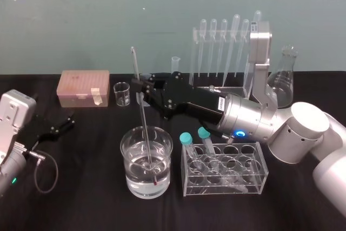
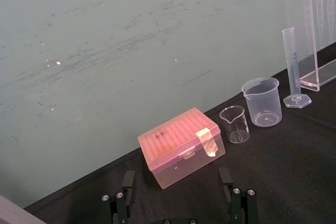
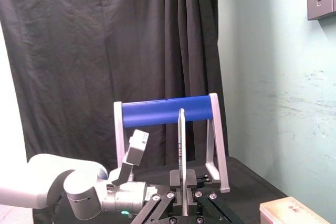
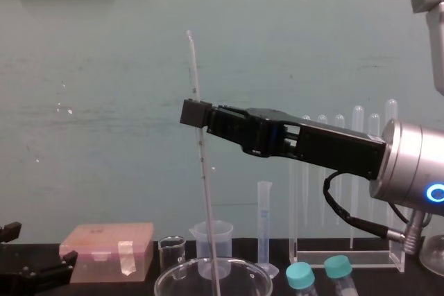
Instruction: Hold the thermometer with one hand and immerse one end into the beaker, then reinsert it into the test tube rack.
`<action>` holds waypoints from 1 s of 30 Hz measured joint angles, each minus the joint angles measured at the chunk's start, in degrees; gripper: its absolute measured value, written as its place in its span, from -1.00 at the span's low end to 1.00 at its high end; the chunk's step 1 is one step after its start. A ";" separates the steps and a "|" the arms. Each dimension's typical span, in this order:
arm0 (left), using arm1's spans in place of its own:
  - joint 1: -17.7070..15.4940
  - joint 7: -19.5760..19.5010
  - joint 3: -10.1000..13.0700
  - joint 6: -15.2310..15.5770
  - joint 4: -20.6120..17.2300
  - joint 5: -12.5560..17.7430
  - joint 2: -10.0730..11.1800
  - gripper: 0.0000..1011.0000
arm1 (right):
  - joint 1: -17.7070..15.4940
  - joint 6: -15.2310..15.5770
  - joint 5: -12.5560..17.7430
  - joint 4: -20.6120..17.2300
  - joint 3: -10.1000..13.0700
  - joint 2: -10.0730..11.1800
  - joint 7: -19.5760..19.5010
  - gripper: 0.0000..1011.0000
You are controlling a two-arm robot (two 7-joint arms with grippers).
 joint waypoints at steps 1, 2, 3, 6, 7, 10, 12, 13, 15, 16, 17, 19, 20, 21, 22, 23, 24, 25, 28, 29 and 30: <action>0.00 0.00 0.00 0.00 0.00 0.00 0.00 0.99 | -0.02 0.00 0.00 -0.01 0.00 0.00 0.00 -0.89; 0.00 0.00 0.00 0.00 0.00 0.00 0.00 0.99 | -0.07 -0.01 0.01 -0.02 0.01 0.01 0.00 -0.89; 0.00 0.00 0.00 0.00 0.00 0.00 0.00 0.99 | -0.09 -0.02 0.01 -0.02 0.01 0.01 0.00 -0.89; 0.00 0.00 0.00 0.00 0.00 0.00 0.00 0.99 | -0.19 -0.03 0.03 -0.11 0.01 0.05 0.00 -0.89; 0.00 0.00 0.00 0.00 0.00 0.00 -0.01 0.99 | -0.21 -0.03 0.02 -0.13 0.01 0.06 0.00 -0.89; 0.00 0.00 0.00 0.00 0.00 0.00 0.00 0.99 | -0.23 -0.02 0.03 -0.20 0.01 0.10 0.00 -0.89; 0.00 0.00 0.00 0.00 0.00 0.00 0.00 0.99 | -0.27 -0.02 0.04 -0.30 0.01 0.15 0.00 -0.89; 0.00 0.00 0.00 0.00 0.00 0.00 0.00 0.99 | -0.29 -0.01 0.04 -0.33 0.01 0.17 0.00 -0.89; 0.00 0.00 0.00 0.00 0.00 0.00 0.00 0.99 | -0.33 0.00 0.06 -0.39 0.00 0.21 0.01 -0.89; 0.00 0.00 0.00 0.00 0.00 0.00 0.00 0.99 | -0.34 0.00 0.06 -0.41 0.00 0.21 0.01 -0.89; 0.00 0.00 0.00 0.00 0.00 0.00 0.00 0.99 | -0.35 0.01 0.06 -0.43 -0.01 0.23 0.01 -0.89; 0.00 0.00 0.00 0.00 0.00 0.00 0.00 0.99 | -0.36 0.01 0.06 -0.46 -0.01 0.24 0.01 -0.89; 0.00 0.00 0.00 0.00 0.00 0.00 0.00 0.99 | -0.40 0.02 0.06 -0.52 -0.02 0.27 0.01 -0.89; 0.00 0.00 0.00 0.00 0.00 0.00 0.00 0.99 | -0.45 0.03 0.06 -0.58 -0.03 0.30 0.01 -0.89; 0.00 0.00 0.00 0.00 0.00 0.00 0.00 0.99 | -0.47 0.04 0.06 -0.60 -0.03 0.31 0.01 -0.89; 0.00 0.00 0.00 0.00 0.00 0.00 0.00 0.99 | -0.48 0.04 0.06 -0.63 -0.04 0.32 0.00 -0.89; 0.00 0.00 0.00 0.00 0.00 0.00 0.00 0.99 | -0.49 0.04 0.06 -0.66 -0.04 0.33 0.00 -0.89; 0.00 0.00 0.00 0.00 0.00 0.00 0.00 0.99 | -0.53 0.05 0.06 -0.74 -0.05 0.37 -0.03 -0.89; 0.00 0.00 0.00 0.00 0.00 0.00 0.00 0.99 | -0.60 0.07 0.05 -0.92 -0.06 0.45 -0.13 -0.89; 0.00 0.00 0.00 0.00 0.00 0.00 0.00 0.99 | -0.61 0.07 0.05 -0.95 -0.06 0.46 -0.14 -0.89; 0.00 0.00 0.00 0.00 0.00 0.00 0.00 0.99 | -0.62 0.08 0.05 -0.98 -0.06 0.46 -0.16 -0.89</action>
